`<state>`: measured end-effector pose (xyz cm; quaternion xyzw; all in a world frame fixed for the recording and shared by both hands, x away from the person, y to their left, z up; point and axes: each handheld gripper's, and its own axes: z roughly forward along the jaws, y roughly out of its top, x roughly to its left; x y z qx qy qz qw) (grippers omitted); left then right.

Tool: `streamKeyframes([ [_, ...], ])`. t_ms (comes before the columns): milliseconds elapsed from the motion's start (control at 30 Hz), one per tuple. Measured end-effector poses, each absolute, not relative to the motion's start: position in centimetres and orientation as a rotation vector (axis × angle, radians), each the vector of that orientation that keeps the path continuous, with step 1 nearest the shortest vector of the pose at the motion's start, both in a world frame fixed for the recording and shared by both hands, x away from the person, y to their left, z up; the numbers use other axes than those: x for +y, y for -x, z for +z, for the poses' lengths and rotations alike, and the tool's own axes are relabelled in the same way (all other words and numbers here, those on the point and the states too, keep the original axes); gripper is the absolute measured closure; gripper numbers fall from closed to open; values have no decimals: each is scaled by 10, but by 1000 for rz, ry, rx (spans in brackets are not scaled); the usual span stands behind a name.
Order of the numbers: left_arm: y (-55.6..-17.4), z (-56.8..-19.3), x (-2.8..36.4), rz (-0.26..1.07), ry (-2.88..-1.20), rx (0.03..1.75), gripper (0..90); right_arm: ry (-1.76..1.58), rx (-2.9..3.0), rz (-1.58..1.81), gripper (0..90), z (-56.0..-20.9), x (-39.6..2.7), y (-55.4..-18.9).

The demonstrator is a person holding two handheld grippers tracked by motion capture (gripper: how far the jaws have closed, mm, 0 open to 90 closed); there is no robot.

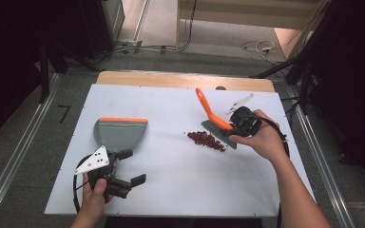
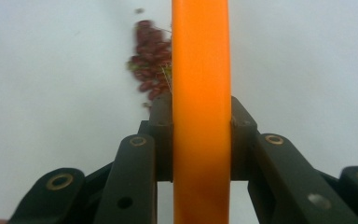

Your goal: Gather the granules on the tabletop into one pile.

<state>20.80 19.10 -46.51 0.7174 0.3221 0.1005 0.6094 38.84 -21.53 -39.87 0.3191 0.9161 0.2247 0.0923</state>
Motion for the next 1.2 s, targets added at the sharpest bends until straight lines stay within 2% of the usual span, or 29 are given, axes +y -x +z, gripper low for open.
streamKeyframes([
  [200, -209, -466, 190, 231, -1660, 743, 2, -1179, 2537, 534, 684, -418, -221, -376],
  [333, -208, -465, 188, 230, -1664, 739, 2, -1295, 2460, 466, 684, -435, -217, -376],
  [500, -209, -465, 189, 229, -1666, 741, 2, -1337, 2443, 464, 685, -440, -200, -376],
  [833, -208, -465, 191, 230, -1656, 744, 2, -1293, 2471, 472, 684, -435, -179, -379],
  [1200, -209, -465, 193, 243, -1660, 750, 2, -1313, 2396, 629, 684, -412, -218, -363],
])
